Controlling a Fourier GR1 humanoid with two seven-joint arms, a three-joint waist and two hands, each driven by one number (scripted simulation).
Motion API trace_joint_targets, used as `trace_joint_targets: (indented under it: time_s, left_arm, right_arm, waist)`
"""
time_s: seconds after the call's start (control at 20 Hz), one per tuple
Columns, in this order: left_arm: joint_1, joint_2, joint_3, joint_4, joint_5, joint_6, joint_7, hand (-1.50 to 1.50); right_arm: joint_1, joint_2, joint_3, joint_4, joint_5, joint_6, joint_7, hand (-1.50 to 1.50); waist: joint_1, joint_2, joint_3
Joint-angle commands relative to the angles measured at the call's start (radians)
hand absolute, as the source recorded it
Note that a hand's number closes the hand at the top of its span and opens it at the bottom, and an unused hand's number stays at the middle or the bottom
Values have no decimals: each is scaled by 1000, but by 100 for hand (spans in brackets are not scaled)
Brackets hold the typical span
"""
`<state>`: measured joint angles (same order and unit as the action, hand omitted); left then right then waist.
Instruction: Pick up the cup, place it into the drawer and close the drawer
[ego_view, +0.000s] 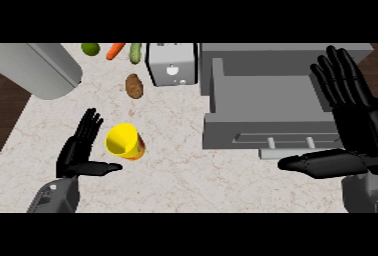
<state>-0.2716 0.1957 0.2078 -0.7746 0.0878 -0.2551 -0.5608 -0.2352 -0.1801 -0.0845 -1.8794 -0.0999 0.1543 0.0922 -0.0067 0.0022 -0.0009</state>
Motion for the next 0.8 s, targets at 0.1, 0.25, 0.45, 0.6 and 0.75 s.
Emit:
trace_joint_targets:
  time_s: [0.1,0.25,0.45,0.6,0.75]
  left_arm:
    - [-142,19,38,372,-60,23,-224,-150]
    - [-174,2,30,463,-93,60,-320,-150]
    - [-224,12,50,543,-85,40,-379,-150]
    - [-235,49,56,582,-86,-9,-405,-150]
    - [-215,22,51,612,-101,15,-467,-150]
  right_arm:
    - [-88,10,-2,35,5,-26,37,-150]
    - [-67,24,5,47,23,-33,12,-150]
    - [-8,6,-7,-32,4,-10,39,-150]
    - [-26,-24,-44,-23,-60,31,70,-150]
    - [-10,-2,-12,-4,1,16,9,-150]
  waist:
    - [-8,4,-1]
    - [-7,3,-1]
    - [-12,4,-1]
    - [-13,4,-1]
    - [-14,6,-2]
